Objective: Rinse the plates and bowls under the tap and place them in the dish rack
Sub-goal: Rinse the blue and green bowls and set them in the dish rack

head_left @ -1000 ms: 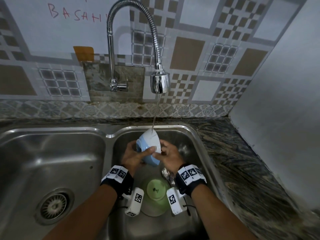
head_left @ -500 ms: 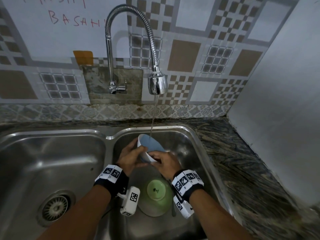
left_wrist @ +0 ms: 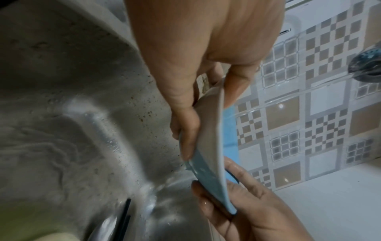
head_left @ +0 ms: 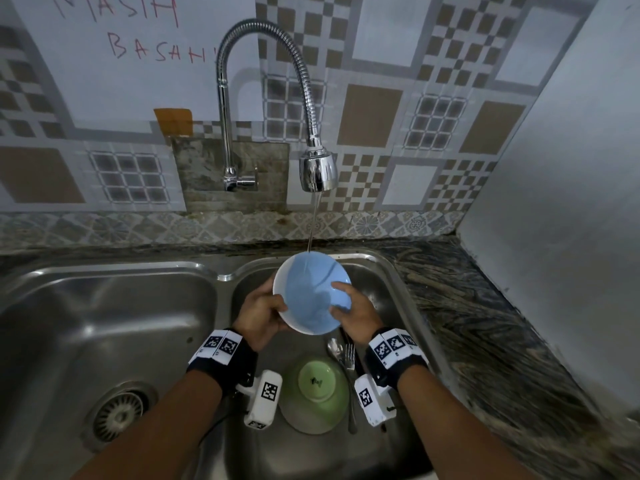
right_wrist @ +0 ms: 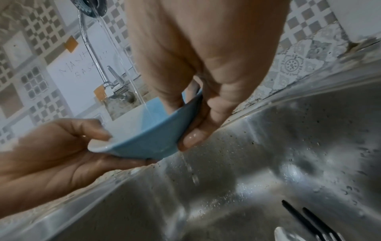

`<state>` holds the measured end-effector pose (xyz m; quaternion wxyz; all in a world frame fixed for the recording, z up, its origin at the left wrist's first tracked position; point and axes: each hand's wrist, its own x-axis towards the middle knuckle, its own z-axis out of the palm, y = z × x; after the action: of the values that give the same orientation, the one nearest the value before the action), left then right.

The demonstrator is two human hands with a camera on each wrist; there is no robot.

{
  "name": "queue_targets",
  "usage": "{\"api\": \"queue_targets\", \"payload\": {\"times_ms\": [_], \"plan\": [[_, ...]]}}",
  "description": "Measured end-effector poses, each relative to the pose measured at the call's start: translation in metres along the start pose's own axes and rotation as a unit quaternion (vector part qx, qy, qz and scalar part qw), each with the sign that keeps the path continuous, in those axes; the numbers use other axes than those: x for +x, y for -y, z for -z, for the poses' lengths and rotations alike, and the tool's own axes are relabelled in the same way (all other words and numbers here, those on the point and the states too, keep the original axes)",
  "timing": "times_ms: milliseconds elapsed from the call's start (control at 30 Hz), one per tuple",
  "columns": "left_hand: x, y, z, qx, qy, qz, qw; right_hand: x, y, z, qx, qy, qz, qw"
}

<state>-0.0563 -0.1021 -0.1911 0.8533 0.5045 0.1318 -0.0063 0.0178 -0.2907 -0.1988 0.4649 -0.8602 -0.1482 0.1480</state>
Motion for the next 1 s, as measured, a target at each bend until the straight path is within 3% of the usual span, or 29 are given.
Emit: {"api": "queue_targets", "payload": {"times_ms": [100, 233, 400, 567, 700, 767, 1000], "plan": [[0.005, -0.006, 0.003, 0.094, -0.032, -0.03, 0.995, -0.002, 0.003, 0.005, 0.0, -0.017, 0.007, 1.0], [0.01, -0.014, 0.006, 0.21, 0.013, -0.071, 0.975, -0.006, -0.001, 0.007, 0.012, -0.05, 0.025, 0.998], [0.017, -0.022, 0.002, 0.341, 0.018, -0.15, 0.928, -0.009, -0.006, 0.014, 0.024, -0.062, 0.03, 0.997], [0.017, -0.013, -0.004, 0.435, 0.053, -0.112, 0.892, -0.014, -0.013, 0.023, 0.001, -0.031, -0.015, 0.999], [0.01, 0.001, 0.001, 0.418, 0.066, -0.015, 0.906, -0.026, -0.016, 0.021, 0.051, 0.043, -0.065, 0.996], [0.005, 0.007, 0.007, 0.4, 0.059, -0.005, 0.915, -0.03, -0.015, 0.017, 0.066, 0.074, -0.073, 0.992], [-0.004, 0.006, 0.035, 0.385, 0.028, -0.138, 0.912, -0.035, -0.009, 0.002, 0.057, 0.054, -0.011, 0.997]]}}
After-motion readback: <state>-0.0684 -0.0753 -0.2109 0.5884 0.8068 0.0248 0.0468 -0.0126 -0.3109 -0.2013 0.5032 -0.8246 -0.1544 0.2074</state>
